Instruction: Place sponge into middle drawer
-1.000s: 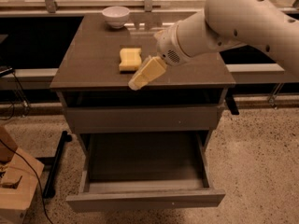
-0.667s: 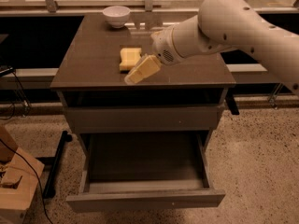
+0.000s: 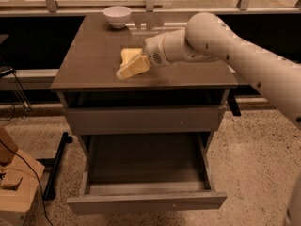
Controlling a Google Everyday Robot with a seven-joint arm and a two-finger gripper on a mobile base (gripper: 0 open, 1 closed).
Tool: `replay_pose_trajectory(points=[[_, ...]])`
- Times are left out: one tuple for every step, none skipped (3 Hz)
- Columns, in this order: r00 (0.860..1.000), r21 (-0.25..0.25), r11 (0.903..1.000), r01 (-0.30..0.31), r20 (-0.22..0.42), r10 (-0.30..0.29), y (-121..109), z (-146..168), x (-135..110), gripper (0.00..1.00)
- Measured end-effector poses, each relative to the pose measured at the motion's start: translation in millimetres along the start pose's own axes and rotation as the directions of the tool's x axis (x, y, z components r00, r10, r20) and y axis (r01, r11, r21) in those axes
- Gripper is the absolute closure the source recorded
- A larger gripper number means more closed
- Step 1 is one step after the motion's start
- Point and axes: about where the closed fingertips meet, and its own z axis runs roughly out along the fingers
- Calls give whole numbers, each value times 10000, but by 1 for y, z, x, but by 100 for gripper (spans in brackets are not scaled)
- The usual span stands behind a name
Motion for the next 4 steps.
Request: replay_pose_trajectory(points=[[9983, -289, 9982, -527, 253, 534, -16, 33, 8, 0], [9949, -496, 9942, -950, 283, 965, -29, 53, 22, 0], [9926, -414, 9923, -1169, 270, 1180, -32, 62, 24, 18], [9950, -233, 9955, -918, 381, 927, -29, 50, 17, 43]])
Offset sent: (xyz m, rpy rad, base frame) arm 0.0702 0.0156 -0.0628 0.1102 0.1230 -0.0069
